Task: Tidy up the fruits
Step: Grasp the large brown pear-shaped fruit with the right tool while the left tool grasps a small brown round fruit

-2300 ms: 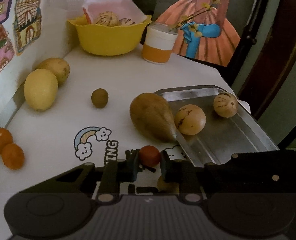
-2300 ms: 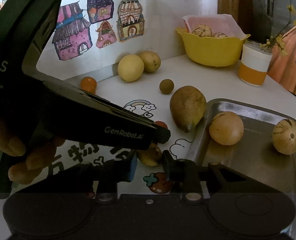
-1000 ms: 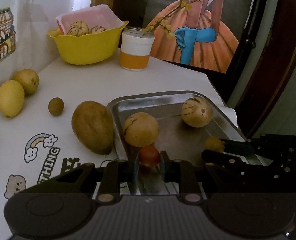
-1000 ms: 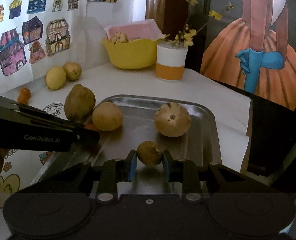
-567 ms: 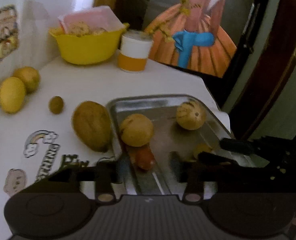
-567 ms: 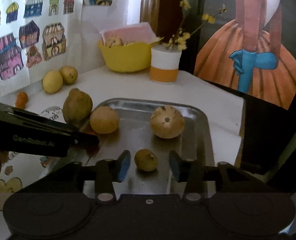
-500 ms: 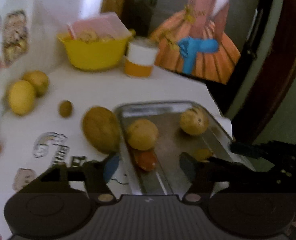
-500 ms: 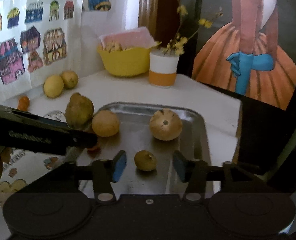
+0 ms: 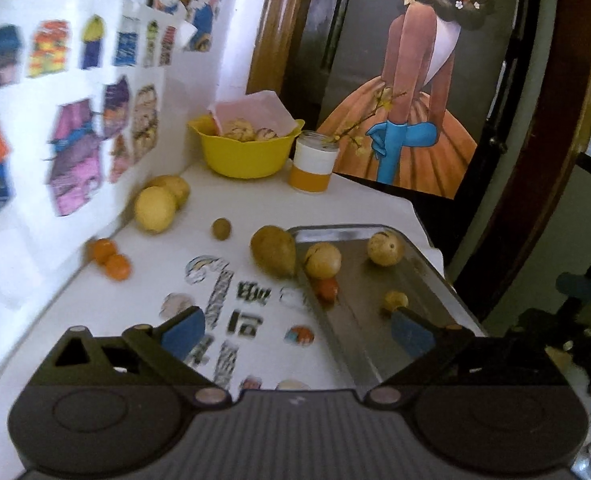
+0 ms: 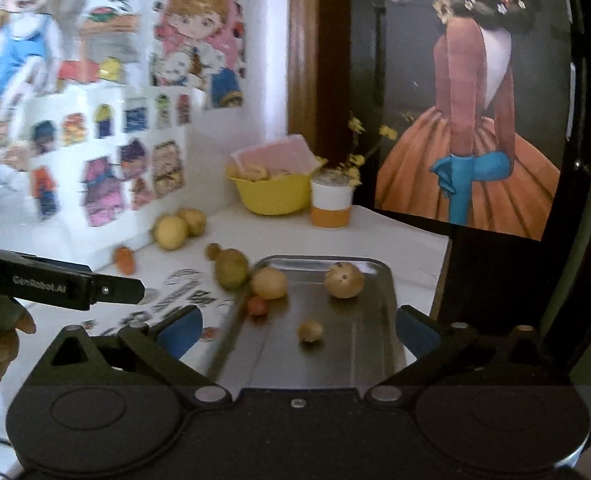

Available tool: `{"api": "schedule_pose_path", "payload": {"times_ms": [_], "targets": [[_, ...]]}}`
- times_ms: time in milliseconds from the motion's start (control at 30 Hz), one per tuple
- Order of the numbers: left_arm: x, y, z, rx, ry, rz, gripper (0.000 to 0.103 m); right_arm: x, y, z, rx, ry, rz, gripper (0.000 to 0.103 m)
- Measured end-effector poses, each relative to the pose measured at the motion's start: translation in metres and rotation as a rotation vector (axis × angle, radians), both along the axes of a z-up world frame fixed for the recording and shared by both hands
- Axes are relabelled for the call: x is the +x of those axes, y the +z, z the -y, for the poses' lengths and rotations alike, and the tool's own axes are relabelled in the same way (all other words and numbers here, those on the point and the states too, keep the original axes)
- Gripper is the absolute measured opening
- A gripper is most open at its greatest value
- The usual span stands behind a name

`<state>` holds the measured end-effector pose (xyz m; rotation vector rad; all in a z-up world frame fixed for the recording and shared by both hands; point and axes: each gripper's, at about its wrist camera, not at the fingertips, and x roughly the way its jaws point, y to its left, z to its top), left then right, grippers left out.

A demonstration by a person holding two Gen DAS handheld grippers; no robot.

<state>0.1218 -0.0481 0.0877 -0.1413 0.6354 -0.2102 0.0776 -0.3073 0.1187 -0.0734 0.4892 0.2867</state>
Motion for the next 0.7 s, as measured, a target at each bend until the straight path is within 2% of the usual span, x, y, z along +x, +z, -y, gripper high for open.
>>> {"api": "schedule_pose_path", "payload": {"times_ms": [200, 367, 567, 700], "targets": [[-0.057, 0.034, -0.023, 0.078, -0.043, 0.03, 0.102, -0.064, 0.045, -0.021, -0.053, 0.073, 0.013, 0.102], [-0.079, 0.067, -0.044, 0.087, -0.04, 0.06, 0.102, -0.088, 0.087, -0.042, -0.07, 0.135, 0.027, 0.102], [-0.062, 0.107, -0.066, 0.087, 0.009, 0.097, 0.102, -0.061, 0.12, -0.074, -0.042, 0.211, 0.037, 0.102], [-0.026, 0.115, -0.08, 0.073, 0.058, 0.091, 0.102, -0.017, 0.114, -0.096, -0.038, 0.264, 0.061, 0.102]]}}
